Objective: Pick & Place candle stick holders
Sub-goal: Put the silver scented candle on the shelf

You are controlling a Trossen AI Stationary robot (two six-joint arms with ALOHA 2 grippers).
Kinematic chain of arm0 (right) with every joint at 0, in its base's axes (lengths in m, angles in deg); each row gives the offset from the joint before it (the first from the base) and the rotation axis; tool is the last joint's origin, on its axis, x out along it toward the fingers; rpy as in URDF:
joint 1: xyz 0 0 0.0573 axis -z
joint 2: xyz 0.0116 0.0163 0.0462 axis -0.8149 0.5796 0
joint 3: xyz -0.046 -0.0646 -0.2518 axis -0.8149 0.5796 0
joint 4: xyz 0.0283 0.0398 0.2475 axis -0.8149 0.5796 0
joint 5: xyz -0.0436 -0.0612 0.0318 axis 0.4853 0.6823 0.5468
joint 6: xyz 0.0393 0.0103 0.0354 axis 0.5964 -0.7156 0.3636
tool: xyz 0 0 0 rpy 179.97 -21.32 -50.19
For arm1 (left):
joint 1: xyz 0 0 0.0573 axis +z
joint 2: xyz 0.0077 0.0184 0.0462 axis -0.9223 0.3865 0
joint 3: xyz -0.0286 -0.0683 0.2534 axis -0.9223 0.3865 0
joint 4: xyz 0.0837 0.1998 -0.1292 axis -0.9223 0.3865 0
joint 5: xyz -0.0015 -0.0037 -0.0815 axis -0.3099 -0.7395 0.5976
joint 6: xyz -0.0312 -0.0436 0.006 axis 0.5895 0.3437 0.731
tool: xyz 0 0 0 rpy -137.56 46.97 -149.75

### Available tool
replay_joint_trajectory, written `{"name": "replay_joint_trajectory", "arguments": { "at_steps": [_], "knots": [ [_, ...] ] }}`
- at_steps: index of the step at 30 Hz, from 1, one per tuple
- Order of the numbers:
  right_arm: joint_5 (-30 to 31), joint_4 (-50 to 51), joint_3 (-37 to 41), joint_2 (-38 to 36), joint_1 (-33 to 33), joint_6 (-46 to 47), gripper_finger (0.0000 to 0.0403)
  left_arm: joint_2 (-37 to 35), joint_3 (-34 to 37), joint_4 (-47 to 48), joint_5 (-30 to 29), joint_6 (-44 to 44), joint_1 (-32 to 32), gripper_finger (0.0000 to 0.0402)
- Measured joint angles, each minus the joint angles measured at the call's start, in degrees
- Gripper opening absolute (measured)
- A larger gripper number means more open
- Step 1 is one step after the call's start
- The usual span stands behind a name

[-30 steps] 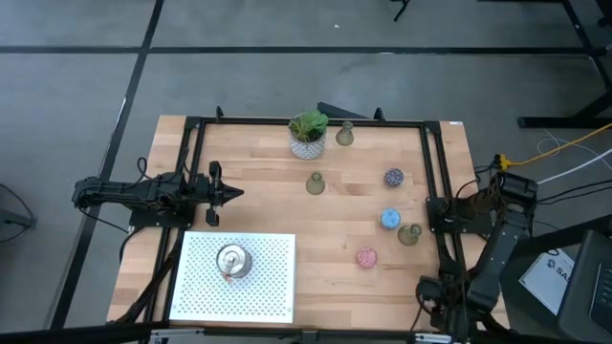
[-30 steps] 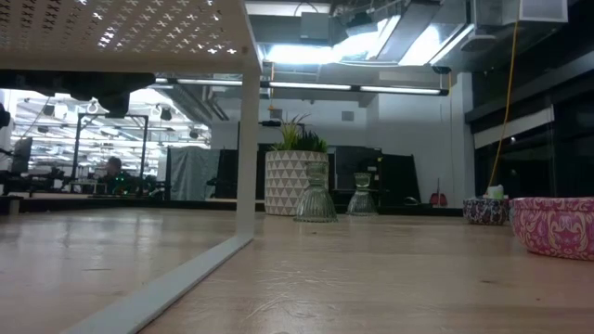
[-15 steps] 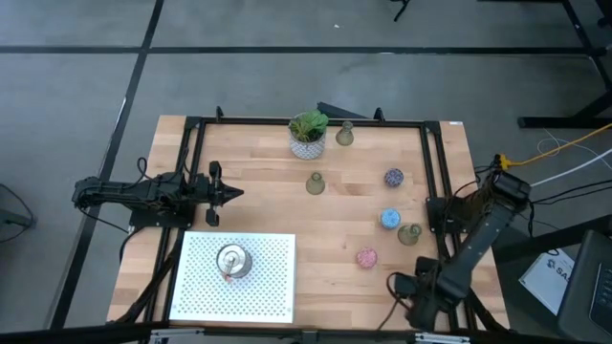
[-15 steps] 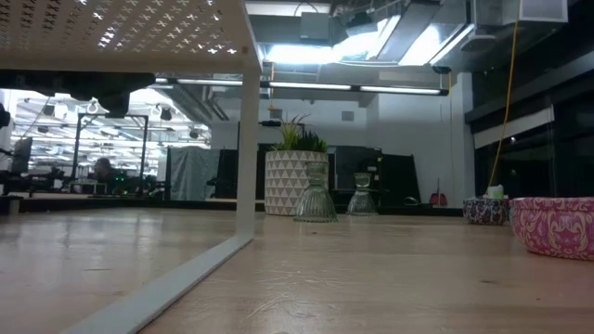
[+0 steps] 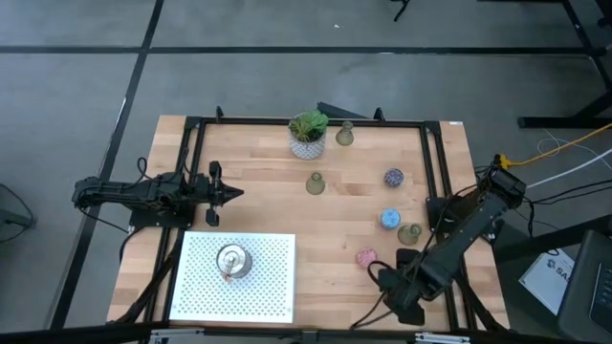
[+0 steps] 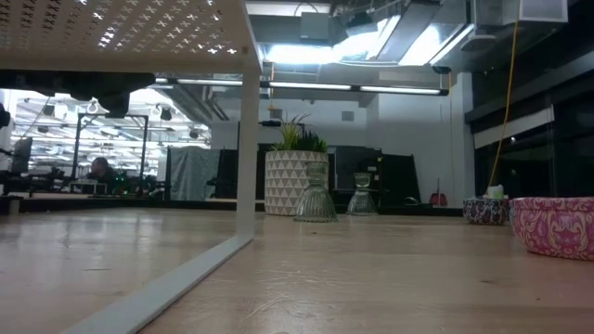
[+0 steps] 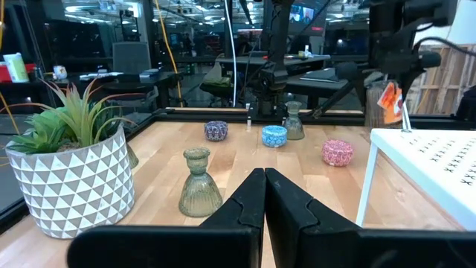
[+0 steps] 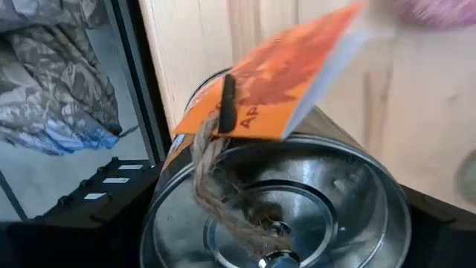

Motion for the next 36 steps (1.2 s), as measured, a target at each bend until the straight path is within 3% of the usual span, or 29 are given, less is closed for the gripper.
{"name": "replay_joint_trajectory", "arguments": {
  "at_steps": [12,21,30,36],
  "knots": [
    [1.9,7.2,-7.9,0.0,9.8,-15.9,0.0358,0.0,0.0,0.0,0.0,0.0,0.0,0.0004],
    [7.1,7.6,-14.7,0.0,16.7,-33.3,0.0358,0.0,0.0,0.0,0.0,0.0,0.0,0.0004],
    [15.4,5.0,-19.6,0.0,23.0,-47.2,0.0358,0.0,0.0,0.0,0.0,0.0,0.0,0.0004],
    [14.9,-0.2,-19.8,0.0,26.8,-53.0,0.0358,0.0,0.0,0.0,0.0,0.0,0.0,0.0004]
  ]
}}
